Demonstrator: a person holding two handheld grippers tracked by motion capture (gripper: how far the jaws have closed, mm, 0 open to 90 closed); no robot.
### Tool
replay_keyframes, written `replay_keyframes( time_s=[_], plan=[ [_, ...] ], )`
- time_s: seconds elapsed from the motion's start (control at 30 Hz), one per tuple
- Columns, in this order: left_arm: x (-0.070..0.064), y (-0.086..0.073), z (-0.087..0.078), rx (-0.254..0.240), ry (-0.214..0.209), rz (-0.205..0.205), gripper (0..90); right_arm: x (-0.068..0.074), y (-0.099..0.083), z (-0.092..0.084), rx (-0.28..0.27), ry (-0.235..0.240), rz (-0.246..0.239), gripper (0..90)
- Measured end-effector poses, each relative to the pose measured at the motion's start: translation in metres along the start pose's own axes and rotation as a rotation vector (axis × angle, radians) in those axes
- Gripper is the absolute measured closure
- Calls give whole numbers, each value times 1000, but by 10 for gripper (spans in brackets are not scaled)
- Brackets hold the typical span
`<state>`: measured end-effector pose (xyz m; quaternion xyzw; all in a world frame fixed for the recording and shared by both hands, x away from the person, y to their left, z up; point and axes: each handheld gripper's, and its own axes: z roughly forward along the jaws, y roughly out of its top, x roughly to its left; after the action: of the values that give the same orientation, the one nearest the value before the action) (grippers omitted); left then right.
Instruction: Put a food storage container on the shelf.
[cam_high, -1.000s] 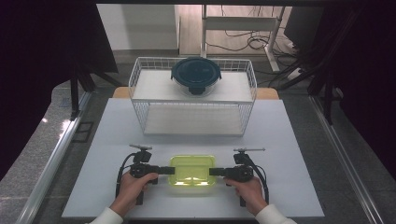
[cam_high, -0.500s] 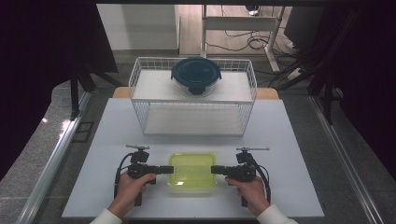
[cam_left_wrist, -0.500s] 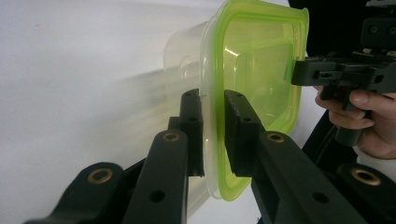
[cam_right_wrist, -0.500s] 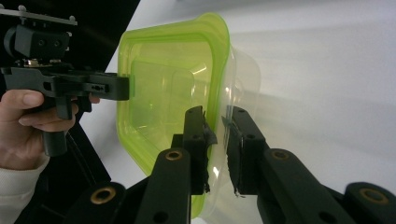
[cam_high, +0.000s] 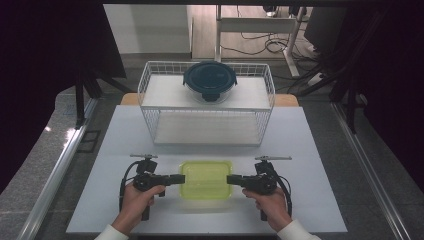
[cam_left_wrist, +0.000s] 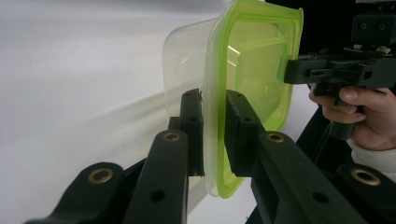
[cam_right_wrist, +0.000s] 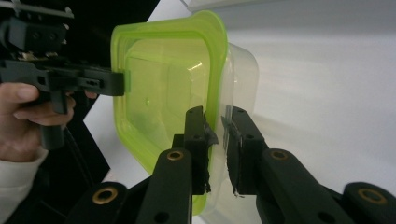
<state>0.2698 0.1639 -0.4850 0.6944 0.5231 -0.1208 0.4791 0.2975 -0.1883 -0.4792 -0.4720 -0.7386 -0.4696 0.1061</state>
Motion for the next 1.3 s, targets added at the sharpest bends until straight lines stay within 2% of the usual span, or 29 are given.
replay_keyframes(
  time_s=[0.13,0.33,1.03,1.3],
  plan=[
    [-9,2,-6,-23,5,39,792,5,3,-5,-16,-2,-35,785],
    [-18,3,-9,-39,17,77,792,10,5,-11,-30,-7,-67,785],
    [-31,10,-19,-75,21,124,793,23,15,-21,-59,-14,-136,785],
    [-43,24,-29,-94,15,176,792,31,28,-31,-79,-8,-171,785]
  ],
)
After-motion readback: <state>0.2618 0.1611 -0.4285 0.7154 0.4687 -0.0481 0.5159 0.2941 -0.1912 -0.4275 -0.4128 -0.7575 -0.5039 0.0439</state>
